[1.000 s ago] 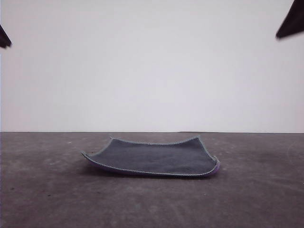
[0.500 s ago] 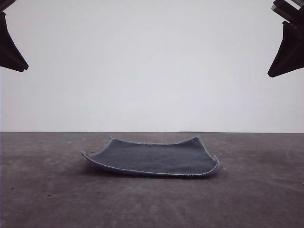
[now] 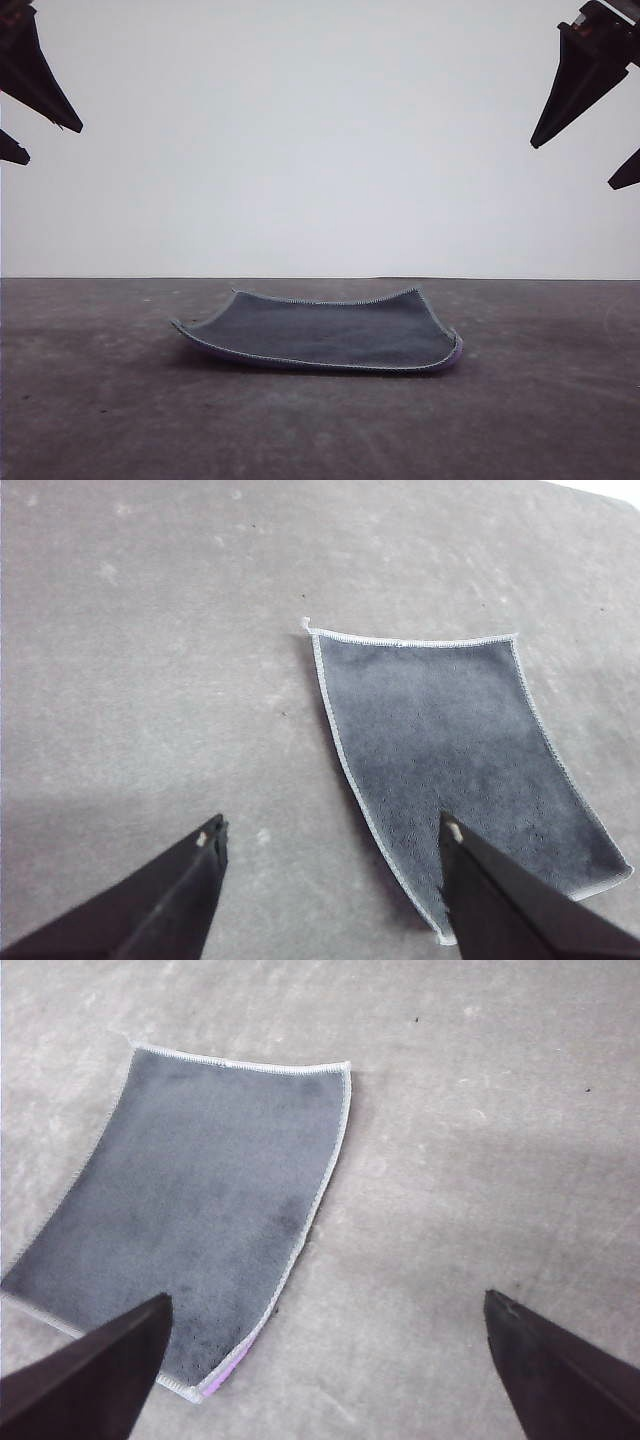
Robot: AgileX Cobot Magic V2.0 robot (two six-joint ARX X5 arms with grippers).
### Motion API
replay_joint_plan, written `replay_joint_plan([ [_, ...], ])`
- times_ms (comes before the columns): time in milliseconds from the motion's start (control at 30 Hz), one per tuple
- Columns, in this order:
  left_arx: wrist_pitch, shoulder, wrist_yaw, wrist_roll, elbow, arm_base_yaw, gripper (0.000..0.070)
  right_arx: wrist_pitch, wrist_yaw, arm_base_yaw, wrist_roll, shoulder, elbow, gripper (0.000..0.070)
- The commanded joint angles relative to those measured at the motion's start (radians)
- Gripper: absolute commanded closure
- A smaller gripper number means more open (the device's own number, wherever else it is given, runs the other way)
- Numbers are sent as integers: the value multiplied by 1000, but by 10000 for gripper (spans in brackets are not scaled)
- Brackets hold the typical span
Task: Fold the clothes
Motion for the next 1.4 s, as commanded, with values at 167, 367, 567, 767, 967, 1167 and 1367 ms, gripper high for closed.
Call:
replay_joint_plan([
  [167, 48, 89, 68, -45, 16, -35, 294, 97, -35, 26, 18, 46, 10, 62],
  [367, 204, 232, 131, -122, 39, -78, 294, 192, -46, 59, 24, 125, 10, 67],
  [567, 218, 418, 147, -120, 161, -115, 294, 277, -58, 74, 32, 259, 18, 67],
  [767, 216, 600, 152, -110, 313, -140, 294, 358, -83, 77, 58, 400, 66, 68],
  [967, 210, 744, 152, -93, 443, -150, 294, 371, -97, 82, 59, 528, 173, 69],
  [1167, 179, 875, 151, -88, 554, -150, 294, 371, -107, 104, 75, 654, 303, 70],
  [1367, 171, 972, 150, -85, 620, -155, 295, 368, -114, 126, 99, 774, 416, 80],
])
